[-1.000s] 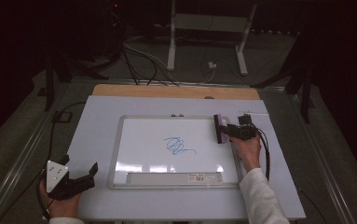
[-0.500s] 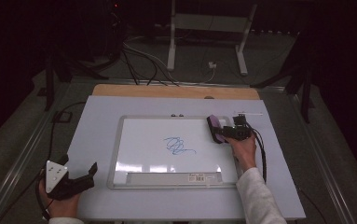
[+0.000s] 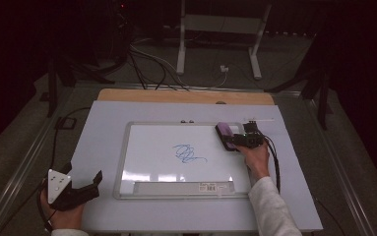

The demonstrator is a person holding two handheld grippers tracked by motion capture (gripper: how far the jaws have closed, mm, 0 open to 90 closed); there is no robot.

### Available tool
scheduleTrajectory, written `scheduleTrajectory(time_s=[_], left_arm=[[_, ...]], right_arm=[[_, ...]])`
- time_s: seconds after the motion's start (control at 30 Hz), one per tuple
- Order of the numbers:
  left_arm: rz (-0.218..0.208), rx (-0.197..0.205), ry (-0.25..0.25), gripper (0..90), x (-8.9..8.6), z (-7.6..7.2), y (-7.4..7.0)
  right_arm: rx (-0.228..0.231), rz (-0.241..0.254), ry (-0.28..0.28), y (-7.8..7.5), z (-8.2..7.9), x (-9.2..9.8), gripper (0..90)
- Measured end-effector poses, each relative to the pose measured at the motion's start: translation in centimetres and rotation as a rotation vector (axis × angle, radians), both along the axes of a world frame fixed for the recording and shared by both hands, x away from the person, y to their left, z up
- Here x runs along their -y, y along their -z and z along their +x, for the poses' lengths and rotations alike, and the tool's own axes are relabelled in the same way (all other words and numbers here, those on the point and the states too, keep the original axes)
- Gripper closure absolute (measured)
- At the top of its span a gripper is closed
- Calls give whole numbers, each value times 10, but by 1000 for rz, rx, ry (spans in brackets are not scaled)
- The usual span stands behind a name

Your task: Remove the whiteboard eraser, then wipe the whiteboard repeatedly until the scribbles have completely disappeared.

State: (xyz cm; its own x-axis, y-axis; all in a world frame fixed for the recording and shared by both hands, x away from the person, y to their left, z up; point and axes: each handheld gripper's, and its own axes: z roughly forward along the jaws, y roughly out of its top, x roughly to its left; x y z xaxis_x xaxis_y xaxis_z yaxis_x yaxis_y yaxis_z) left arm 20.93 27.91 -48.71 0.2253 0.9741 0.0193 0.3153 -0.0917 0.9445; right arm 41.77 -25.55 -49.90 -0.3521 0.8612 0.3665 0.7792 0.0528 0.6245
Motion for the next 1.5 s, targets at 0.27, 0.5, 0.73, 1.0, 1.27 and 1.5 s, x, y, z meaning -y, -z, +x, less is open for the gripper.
scheduleTrajectory(time_s=[0.27,0.5,0.73,1.0,1.27,1.5], left_arm=[[2,0,-2,11,0,0,0],[2,3,-3,11,0,0,0],[0,4,-4,11,0,0,-1],[3,2,-4,11,1,-1,-1],[2,4,-4,11,1,-1,-1],[2,4,-3,11,1,-1,-1]], right_arm=[[24,-13,0,-3,-2,-1,403],[61,-13,-11,-14,-5,-4,404],[90,-23,-32,-20,-11,-9,404],[112,-63,-79,-28,-19,-15,403],[135,-107,-133,-32,-29,-27,403],[143,-163,-191,-29,-39,-40,402]])
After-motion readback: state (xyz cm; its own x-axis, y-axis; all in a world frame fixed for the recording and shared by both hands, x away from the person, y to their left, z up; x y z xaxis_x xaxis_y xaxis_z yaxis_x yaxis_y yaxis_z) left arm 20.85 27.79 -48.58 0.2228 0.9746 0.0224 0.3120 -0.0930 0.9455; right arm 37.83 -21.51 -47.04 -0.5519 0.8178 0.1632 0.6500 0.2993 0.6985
